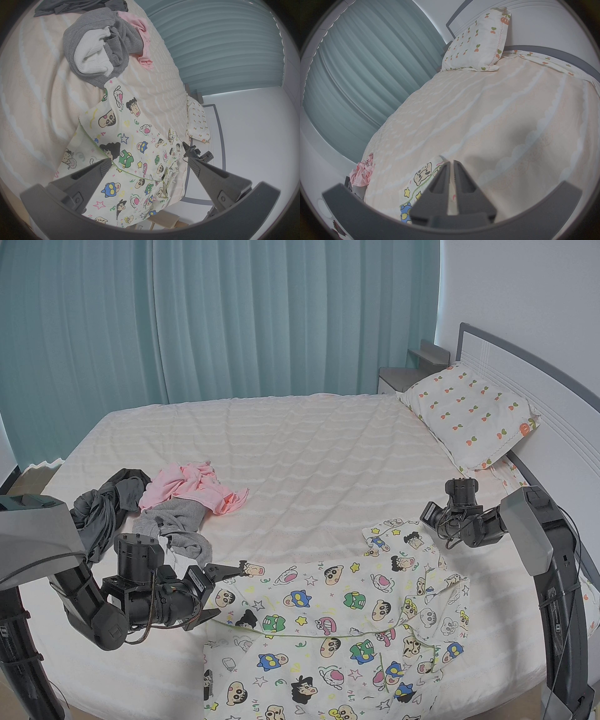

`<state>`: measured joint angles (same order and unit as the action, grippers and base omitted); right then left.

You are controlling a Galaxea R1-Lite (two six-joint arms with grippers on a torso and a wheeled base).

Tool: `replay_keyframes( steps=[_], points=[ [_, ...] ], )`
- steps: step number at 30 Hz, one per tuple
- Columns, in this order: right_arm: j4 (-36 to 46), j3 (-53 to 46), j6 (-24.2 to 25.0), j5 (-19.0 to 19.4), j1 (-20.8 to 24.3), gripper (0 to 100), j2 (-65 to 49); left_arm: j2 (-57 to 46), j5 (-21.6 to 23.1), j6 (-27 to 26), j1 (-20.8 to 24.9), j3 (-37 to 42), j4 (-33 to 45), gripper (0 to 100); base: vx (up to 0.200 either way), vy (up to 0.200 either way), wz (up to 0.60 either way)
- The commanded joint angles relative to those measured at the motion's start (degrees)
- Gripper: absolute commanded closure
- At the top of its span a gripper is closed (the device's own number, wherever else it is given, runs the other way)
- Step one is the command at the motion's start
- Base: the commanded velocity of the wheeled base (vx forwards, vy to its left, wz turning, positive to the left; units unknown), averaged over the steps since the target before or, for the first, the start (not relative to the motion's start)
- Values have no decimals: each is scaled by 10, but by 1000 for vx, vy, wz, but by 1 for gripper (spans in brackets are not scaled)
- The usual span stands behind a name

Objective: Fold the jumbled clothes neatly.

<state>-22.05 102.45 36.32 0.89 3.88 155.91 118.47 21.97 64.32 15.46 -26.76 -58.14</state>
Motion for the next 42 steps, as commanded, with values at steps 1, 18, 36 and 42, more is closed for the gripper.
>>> replay_keyframes(
  steps=[1, 18, 36, 42],
  points=[
    [0, -15, 2, 1, -1, 0, -11, 1, 0, 0, 0, 3, -8, 0, 0, 0, 0],
    [-146, -502, 55, 1, 39, 0, -322, 3, 3, 2, 0, 37, -60, 0, 0, 0, 0],
    [-675, -915, 81, 31, 83, 0, -232, 1, 1, 2, 30, 72, -94, 0, -122, 0, 0],
    [-674, -927, 75, 29, 85, 0, -241, 2, 2, 2, 30, 72, -94, 0, -200, 0, 0]
  ],
)
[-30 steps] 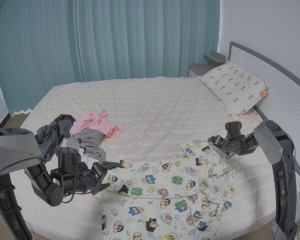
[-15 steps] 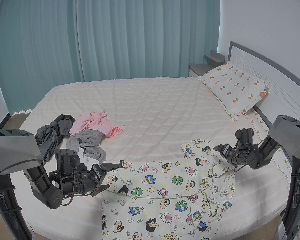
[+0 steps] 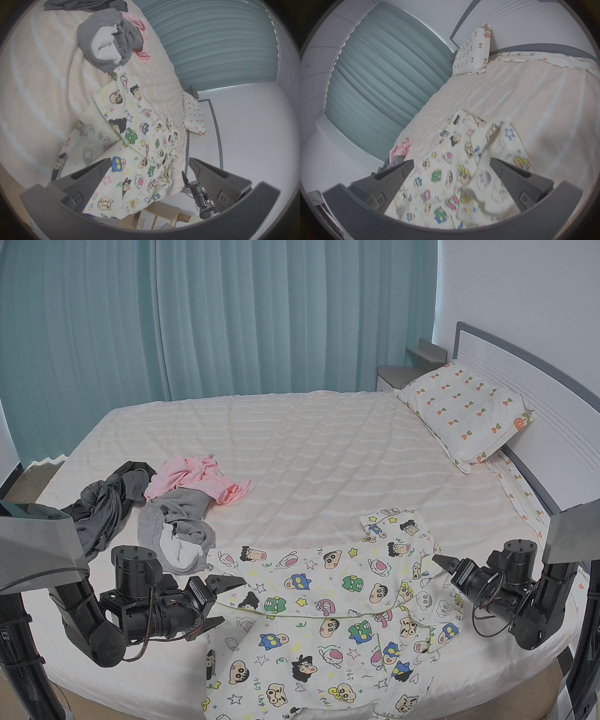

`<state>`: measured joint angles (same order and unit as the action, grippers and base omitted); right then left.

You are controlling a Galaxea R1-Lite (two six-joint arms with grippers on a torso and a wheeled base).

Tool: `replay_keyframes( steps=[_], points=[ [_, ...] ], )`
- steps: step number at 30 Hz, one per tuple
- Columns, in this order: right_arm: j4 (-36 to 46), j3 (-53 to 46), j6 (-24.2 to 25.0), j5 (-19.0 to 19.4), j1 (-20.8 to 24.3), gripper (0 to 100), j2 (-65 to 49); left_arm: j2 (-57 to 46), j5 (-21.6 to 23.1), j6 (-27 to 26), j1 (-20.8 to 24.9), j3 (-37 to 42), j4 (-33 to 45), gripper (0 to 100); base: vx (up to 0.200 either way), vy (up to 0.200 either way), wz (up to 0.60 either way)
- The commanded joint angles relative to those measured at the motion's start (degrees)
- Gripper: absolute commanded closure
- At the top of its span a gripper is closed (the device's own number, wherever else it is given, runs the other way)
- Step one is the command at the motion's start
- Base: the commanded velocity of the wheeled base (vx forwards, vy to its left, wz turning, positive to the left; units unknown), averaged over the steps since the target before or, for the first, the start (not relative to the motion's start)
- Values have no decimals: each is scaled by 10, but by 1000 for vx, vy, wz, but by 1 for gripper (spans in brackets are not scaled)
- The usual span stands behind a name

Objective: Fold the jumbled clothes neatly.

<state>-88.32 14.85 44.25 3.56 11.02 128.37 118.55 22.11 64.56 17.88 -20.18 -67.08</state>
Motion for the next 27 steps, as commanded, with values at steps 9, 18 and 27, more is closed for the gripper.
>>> replay_keyframes(
  steps=[9, 18, 27],
  points=[
    [-12, -42, 0, 6, 15, 0, 46, 1, -1, -1, 6, 7, -4, 0, -89, 0, 0],
    [-12, 12, 4, -27, 14, 0, 110, 4, -1, -2, 6, 2, -4, 0, 0, 0, 0],
    [-3, 91, 0, -36, -66, 0, 104, 19, -1, -2, 6, 6, -41, 0, 0, 0, 0]
  ],
)
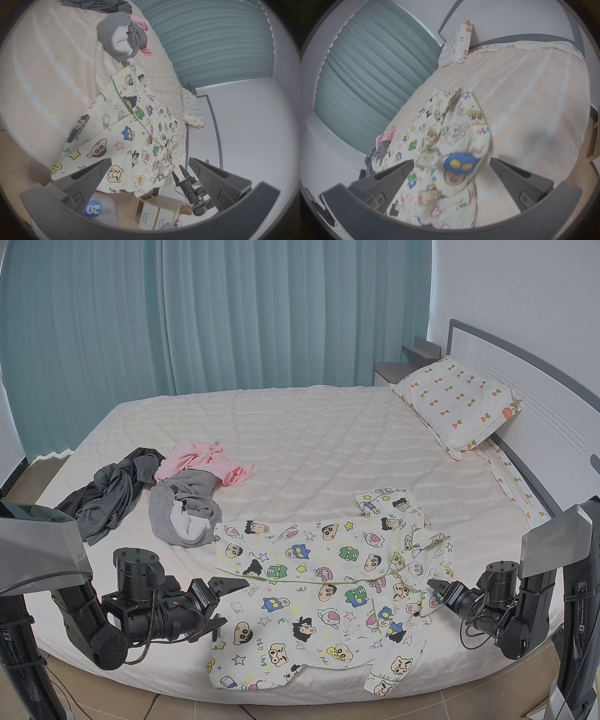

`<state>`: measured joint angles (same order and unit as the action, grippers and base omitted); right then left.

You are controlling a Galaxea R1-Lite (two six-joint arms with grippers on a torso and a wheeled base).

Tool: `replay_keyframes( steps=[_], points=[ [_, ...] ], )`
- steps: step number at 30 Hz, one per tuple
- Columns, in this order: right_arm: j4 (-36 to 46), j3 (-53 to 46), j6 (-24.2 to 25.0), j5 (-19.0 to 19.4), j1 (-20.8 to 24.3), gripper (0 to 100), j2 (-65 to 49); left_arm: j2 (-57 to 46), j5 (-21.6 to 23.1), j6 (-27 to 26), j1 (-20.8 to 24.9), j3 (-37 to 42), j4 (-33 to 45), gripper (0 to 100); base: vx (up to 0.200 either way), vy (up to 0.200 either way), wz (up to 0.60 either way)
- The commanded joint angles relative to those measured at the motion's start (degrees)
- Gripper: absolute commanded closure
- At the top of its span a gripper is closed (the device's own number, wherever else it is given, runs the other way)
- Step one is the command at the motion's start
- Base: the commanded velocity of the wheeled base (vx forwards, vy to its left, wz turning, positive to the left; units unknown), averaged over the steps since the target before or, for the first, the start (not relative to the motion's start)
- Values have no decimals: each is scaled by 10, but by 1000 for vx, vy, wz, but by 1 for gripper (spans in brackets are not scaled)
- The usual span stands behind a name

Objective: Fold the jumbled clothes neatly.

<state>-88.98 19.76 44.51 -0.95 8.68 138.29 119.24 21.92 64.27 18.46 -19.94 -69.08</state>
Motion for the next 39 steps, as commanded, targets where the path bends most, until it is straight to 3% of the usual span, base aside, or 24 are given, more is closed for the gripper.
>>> replay_keyframes(
  steps=[1, 2, 3, 4, 12, 28, 39],
  points=[
    [9, 56, -2, 24, -48, 0, 6, 13, 1, 1, 0, 4, -25, 0, 0, 0, 0],
    [30, 78, -2, 50, -52, 0, 8, 15, 1, 1, 0, 4, -29, 0, 0, 0, 0],
    [30, 78, -2, 50, -52, 0, 8, 15, 1, 1, 0, 4, -29, 0, 0, 0, 0],
    [85, 113, -2, 65, -53, 0, 6, 15, 1, 1, 0, 4, -29, 0, 0, 0, 0],
    [282, 273, -12, 70, -74, 0, 15, 16, 1, 1, 0, 3, -29, 0, 0, 0, 0],
    [256, 302, -36, 71, -93, 0, 65, 17, -1, 1, 0, 3, -29, 0, 0, 0, 0],
    [259, 340, -79, 69, -89, 0, 97, 29, -36, 1, 15, -1, -30, 0, 0, 0, 0]
  ],
)
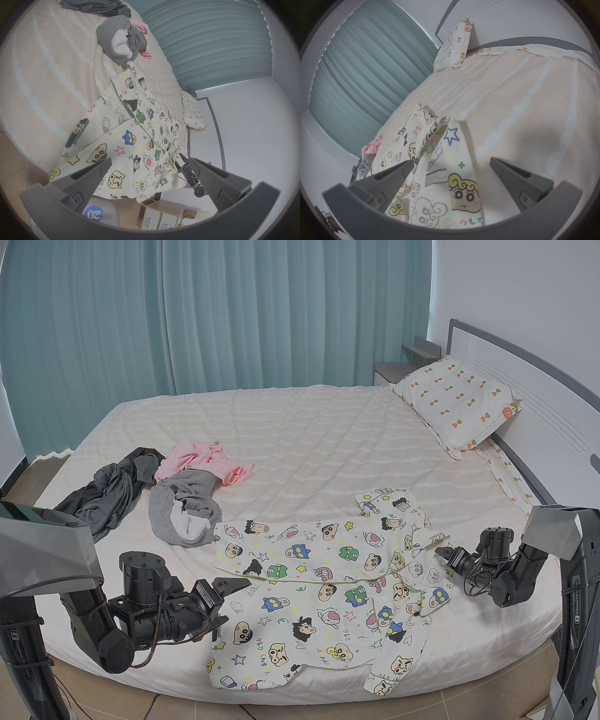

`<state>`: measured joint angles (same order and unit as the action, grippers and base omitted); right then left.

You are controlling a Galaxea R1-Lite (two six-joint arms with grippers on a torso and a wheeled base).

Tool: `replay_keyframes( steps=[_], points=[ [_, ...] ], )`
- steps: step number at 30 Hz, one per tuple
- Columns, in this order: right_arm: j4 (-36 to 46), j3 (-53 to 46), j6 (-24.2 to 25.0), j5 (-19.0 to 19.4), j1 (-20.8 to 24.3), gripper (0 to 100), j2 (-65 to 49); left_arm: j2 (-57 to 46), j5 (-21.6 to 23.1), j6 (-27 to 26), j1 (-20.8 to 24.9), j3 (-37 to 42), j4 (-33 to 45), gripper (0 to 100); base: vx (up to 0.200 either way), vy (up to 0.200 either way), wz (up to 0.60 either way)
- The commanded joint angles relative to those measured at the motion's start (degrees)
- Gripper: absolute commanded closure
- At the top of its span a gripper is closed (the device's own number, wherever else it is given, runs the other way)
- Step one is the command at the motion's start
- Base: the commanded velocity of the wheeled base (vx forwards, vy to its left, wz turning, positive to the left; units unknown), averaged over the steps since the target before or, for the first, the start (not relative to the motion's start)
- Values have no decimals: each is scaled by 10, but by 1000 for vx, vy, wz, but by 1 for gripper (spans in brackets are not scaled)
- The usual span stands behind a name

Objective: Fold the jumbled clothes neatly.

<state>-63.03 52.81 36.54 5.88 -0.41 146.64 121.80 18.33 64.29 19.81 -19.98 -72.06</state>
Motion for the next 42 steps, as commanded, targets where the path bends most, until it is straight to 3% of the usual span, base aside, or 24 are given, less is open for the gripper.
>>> replay_keyframes(
  steps=[1, 3, 4, 18, 22, 29, 42],
  points=[
    [-1, 12, 0, 2, 2, 0, 15, 4, -1, 0, 1, -1, 0, 0, 0, 0, 0],
    [-1, 13, 0, 3, 1, 0, 15, 4, -1, 0, 1, -1, 0, 0, 0, 0, 0],
    [-1, 14, 0, 3, 1, 100, 15, 4, -1, 0, 1, -1, 0, 0, 0, 0, 0],
    [-3, 5, 10, -12, -20, 100, -1, 4, -1, 0, 1, -1, 0, 0, 0, 0, 0],
    [-7, -2, 33, -18, -22, 100, -10, 4, -1, 0, 1, -1, 0, 0, 0, 0, 0],
    [-9, 5, 34, -75, -41, 100, -21, 4, -1, 0, 1, -1, 0, 0, 0, 0, 0],
    [13, 31, 32, -79, -78, 100, -17, 5, -1, 0, 1, -2, 0, 0, 0, 0, 0]
  ],
)
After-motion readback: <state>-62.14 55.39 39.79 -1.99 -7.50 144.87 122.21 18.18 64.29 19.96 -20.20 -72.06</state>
